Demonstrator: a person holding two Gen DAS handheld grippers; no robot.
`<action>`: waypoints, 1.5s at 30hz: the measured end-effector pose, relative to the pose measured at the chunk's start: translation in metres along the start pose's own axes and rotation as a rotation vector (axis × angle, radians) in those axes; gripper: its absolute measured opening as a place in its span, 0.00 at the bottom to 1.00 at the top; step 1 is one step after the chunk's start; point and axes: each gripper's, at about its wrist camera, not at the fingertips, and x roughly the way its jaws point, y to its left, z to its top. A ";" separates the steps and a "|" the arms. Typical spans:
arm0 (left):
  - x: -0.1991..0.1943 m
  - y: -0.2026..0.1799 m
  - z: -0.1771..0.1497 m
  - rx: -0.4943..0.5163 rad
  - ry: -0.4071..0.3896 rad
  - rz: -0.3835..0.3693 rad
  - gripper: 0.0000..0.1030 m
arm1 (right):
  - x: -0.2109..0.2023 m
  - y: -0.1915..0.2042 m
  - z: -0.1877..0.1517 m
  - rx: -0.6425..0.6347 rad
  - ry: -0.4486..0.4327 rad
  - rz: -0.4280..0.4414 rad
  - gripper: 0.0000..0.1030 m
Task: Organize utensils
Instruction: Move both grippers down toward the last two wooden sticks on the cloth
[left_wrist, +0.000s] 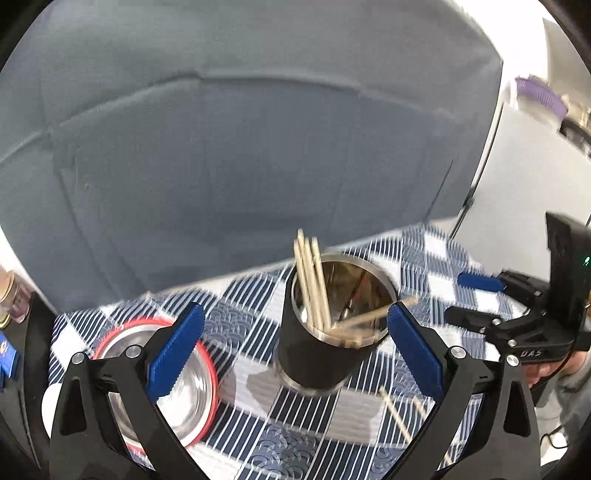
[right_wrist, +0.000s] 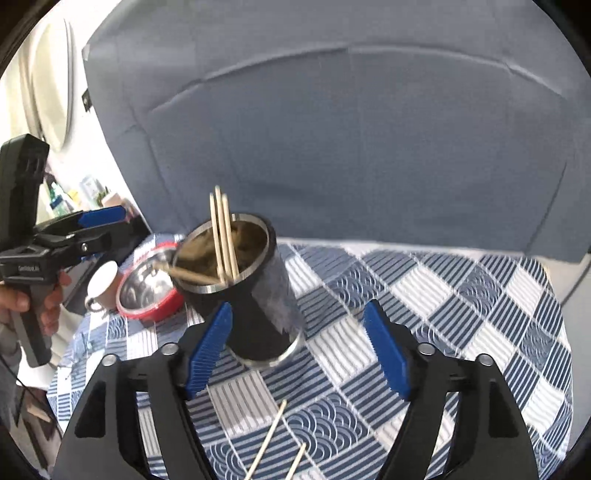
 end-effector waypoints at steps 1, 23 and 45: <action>0.002 -0.002 -0.004 0.000 0.013 -0.001 0.94 | 0.003 0.001 -0.006 -0.003 0.023 -0.010 0.75; 0.084 -0.063 -0.120 -0.028 0.396 -0.074 0.94 | 0.021 -0.006 -0.139 -0.007 0.349 -0.099 0.82; 0.136 -0.129 -0.149 0.144 0.505 0.028 0.96 | 0.014 0.002 -0.197 0.013 0.401 -0.217 0.77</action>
